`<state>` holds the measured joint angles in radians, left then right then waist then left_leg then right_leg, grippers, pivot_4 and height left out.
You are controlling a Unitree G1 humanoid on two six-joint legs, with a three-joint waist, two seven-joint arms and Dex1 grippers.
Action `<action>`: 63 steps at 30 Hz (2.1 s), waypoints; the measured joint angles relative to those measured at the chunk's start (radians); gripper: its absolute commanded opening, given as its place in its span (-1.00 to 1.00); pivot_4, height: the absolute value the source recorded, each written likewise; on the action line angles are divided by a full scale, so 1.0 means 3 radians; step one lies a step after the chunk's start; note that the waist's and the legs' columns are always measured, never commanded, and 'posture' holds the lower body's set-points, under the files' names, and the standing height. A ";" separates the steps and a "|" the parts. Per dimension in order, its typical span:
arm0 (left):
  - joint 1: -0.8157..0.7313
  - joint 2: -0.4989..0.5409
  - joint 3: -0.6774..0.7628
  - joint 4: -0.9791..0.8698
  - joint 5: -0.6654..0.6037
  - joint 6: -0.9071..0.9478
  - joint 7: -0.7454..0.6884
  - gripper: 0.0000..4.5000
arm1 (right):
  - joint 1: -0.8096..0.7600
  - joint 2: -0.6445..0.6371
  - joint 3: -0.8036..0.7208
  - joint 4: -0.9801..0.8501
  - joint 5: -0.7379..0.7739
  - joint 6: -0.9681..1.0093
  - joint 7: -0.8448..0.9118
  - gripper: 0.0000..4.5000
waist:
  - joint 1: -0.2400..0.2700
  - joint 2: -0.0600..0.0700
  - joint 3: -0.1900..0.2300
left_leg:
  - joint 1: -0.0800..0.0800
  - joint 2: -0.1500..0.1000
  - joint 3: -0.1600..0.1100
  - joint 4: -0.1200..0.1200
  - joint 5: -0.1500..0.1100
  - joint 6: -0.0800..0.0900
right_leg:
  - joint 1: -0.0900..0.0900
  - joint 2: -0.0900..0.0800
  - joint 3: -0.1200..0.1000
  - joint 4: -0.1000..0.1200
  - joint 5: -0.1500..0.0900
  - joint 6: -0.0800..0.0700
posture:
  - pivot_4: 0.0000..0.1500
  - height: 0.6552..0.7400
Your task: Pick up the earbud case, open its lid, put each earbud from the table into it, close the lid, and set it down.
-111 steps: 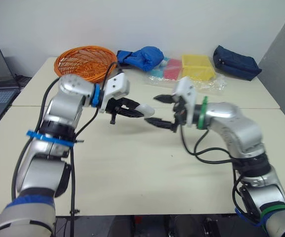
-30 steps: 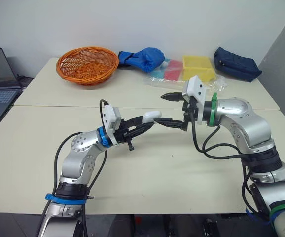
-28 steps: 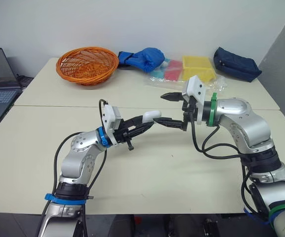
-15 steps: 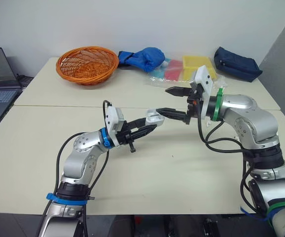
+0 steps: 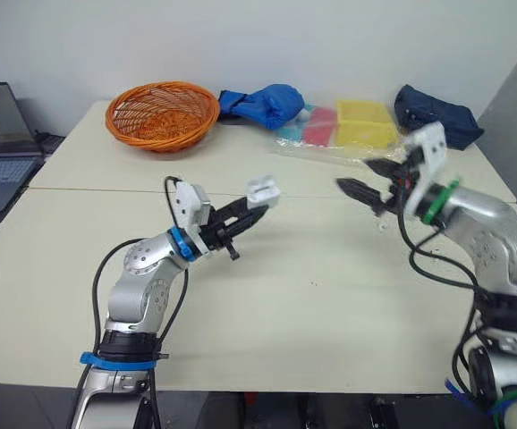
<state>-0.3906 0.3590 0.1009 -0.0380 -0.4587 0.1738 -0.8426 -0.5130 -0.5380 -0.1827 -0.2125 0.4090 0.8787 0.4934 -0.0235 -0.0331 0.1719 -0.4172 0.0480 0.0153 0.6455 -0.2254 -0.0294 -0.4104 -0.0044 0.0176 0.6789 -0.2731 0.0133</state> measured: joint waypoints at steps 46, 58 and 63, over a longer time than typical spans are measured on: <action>-0.0041 0.0053 0.0027 -0.0184 -0.0008 0.0129 0.0449 -0.66 | 0.0107 0.1107 0.0164 0.1539 -0.1037 -0.1372 -0.1448 -0.80 | -0.0017 0.0001 -0.0001 | 0.0005 0.0002 0.0009 0.0001 0.0001 -0.0001 | 0.0002 0.0004 0.0002 0.0003 0.0000 0.0000 | 1.00 1.00; 0.0008 0.0053 0.0050 -0.0207 -0.0012 0.0125 0.0446 -0.66 | 0.0421 -0.0123 0.0799 0.0612 -0.0661 -0.1102 0.0485 -0.80 | -0.0014 0.0009 0.0005 | 0.0003 0.0000 0.0011 -0.0001 0.0000 0.0000 | 0.0001 0.0003 -0.0002 -0.0003 -0.0001 0.0003 | 1.00 1.00; 0.0075 0.0054 0.0045 -0.0233 -0.0014 0.0111 0.0429 -0.66 | 0.0556 -0.0961 0.0965 0.0256 -0.0506 -0.1032 0.1499 -0.80 | -0.0012 0.0006 0.0006 | 0.0007 0.0002 0.0002 0.0001 0.0000 0.0000 | 0.0006 0.0004 -0.0004 -0.0002 -0.0009 0.0015 | 1.00 1.00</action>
<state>-0.3681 0.3753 0.1145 -0.1080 -0.4630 0.2071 -0.7140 -0.3462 -0.8263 0.1067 -0.1357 0.2573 0.5690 0.9432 -0.0271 -0.0313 0.1738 -0.4152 0.0485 0.0160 0.6458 -0.2253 -0.0294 -0.4086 -0.0031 0.0165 0.6784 -0.2758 0.0179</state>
